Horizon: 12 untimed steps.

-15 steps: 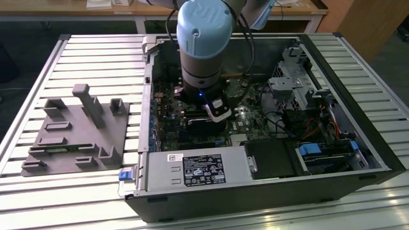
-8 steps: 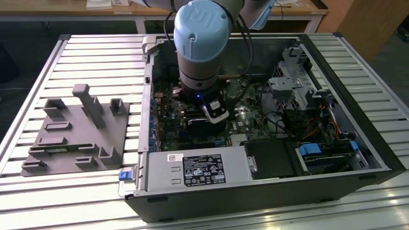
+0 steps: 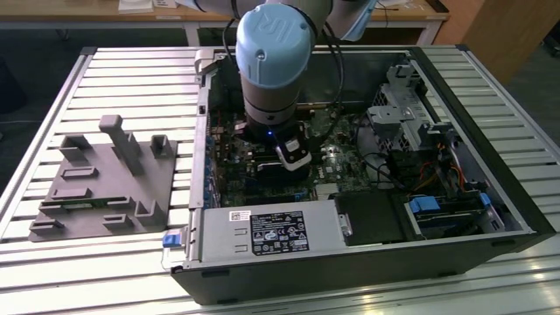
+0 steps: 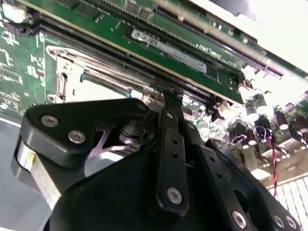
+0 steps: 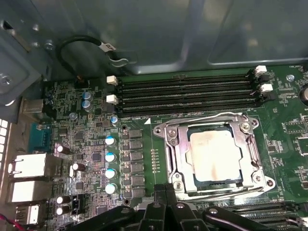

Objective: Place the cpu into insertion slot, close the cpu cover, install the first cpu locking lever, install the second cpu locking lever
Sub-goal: 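Install the second cpu locking lever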

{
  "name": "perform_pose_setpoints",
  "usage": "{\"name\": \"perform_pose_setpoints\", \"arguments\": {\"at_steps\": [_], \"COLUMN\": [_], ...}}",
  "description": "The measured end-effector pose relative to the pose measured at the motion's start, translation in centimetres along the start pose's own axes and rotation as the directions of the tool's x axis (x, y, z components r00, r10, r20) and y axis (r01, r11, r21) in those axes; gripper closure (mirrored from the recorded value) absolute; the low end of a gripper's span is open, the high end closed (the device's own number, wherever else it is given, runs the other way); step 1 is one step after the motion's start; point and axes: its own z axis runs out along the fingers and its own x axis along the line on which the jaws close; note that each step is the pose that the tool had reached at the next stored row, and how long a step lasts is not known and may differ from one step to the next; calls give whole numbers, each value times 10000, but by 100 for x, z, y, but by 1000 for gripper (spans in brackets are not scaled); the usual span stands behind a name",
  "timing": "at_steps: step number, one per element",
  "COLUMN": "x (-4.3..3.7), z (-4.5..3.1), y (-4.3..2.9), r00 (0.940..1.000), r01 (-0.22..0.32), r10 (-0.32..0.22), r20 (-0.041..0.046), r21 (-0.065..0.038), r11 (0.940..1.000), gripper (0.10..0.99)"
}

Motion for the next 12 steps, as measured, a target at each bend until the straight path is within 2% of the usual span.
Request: {"name": "perform_pose_setpoints", "arguments": {"at_steps": [3,7,9,12], "x": [0,0,-4,-28], "z": [-42,-145,-175,-197], "y": [17,54,66,76], "r00": [10000,10000,10000,10000], "r01": [0,1,-1,-37], "r10": [0,-1,1,35], "r20": [4,3,16,58], "r21": [-7,14,120,414], "r11": [10000,10000,9999,9991], "gripper": [980,980,980,980]}}
